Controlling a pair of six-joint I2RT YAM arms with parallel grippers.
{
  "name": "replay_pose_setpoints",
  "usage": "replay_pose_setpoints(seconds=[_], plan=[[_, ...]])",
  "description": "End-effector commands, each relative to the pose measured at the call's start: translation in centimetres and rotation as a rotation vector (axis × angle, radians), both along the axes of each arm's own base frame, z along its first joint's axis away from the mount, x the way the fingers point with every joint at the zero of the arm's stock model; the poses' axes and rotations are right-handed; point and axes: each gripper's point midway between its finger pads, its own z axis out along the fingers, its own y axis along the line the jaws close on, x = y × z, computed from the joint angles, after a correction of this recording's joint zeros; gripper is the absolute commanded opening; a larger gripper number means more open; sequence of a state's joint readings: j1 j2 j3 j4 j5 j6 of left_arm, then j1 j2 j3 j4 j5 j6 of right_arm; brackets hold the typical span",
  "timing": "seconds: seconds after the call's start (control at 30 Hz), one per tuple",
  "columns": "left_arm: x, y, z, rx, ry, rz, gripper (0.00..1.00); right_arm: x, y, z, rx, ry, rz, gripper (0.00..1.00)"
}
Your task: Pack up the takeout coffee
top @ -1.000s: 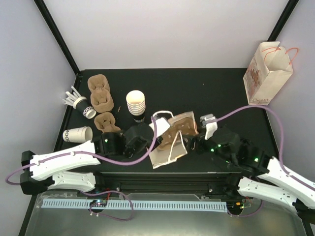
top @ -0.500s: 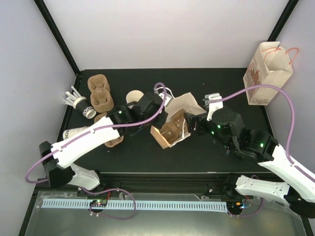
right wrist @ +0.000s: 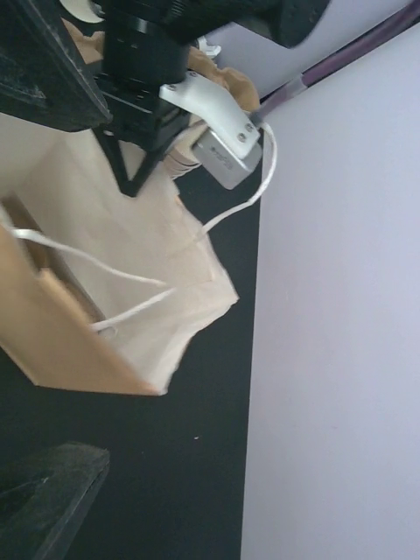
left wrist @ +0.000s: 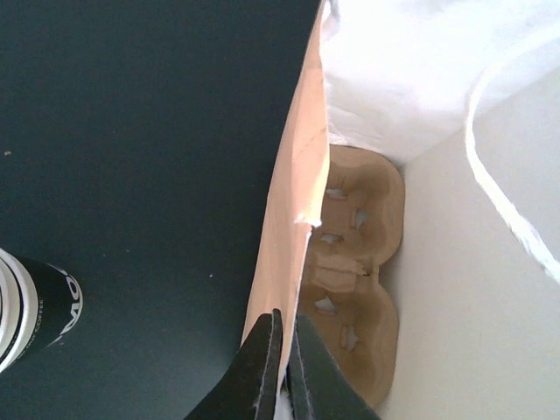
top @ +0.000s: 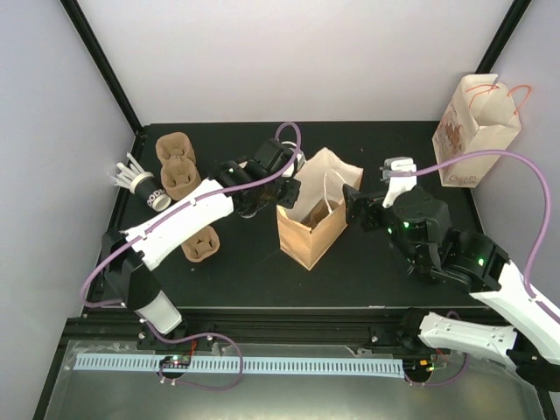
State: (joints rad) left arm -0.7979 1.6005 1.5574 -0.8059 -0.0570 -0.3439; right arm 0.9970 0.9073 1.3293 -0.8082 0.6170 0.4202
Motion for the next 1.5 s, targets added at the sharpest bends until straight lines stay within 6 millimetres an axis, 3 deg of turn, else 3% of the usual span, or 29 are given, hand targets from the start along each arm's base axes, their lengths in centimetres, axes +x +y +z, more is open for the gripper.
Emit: replay_pose_setpoints(seconds=[0.0, 0.17, 0.23, 0.37, 0.5, 0.63, 0.83, 0.9, 1.07, 1.33, 1.47], plan=[[1.6, -1.3, 0.7, -0.087, 0.043, -0.009, 0.02, -0.3, -1.2, -1.1, 0.012, 0.005, -0.027, 1.0], [1.8, -1.7, 0.0, -0.101, 0.081, -0.033, 0.09, -0.9, -1.2, -3.0, 0.017, 0.051, -0.008, 1.0], [1.8, -1.4, 0.4, -0.103, 0.07, -0.027, 0.21, -1.1, -1.3, -3.7, 0.017, 0.066, -0.002, 1.0], [1.8, -0.4, 1.9, -0.104, 0.028, 0.001, 0.56, -1.6, -1.1, -4.6, 0.015, 0.089, 0.024, 1.0], [1.2, 1.1, 5.0, -0.129, -0.045, 0.021, 0.74, -2.1, -0.7, -5.1, 0.02, 0.107, 0.066, 1.0], [-0.1, 2.8, 8.5, -0.166, -0.126, 0.026, 0.98, -2.5, -0.2, -5.6, 0.029, 0.119, 0.105, 1.0], [-4.0, 6.8, 14.6, -0.284, -0.298, 0.028, 0.99, -2.8, 0.4, -6.6, 0.028, 0.142, 0.131, 1.0], [-5.4, 8.2, 15.4, -0.309, -0.324, 0.034, 0.99, -2.8, 0.6, -6.9, 0.027, 0.145, 0.141, 1.0], [-7.8, 10.0, 15.0, -0.343, -0.314, 0.023, 0.99, -2.7, 1.4, -7.9, 0.015, 0.164, 0.16, 1.0], [-9.7, 9.3, 16.0, -0.465, -0.287, -0.031, 0.88, -2.5, 2.4, -8.8, 0.009, 0.193, 0.179, 1.0], [-9.8, 9.0, 15.3, -0.465, -0.261, -0.039, 0.86, -2.8, 3.8, -9.0, 0.017, 0.212, 0.239, 1.0]])
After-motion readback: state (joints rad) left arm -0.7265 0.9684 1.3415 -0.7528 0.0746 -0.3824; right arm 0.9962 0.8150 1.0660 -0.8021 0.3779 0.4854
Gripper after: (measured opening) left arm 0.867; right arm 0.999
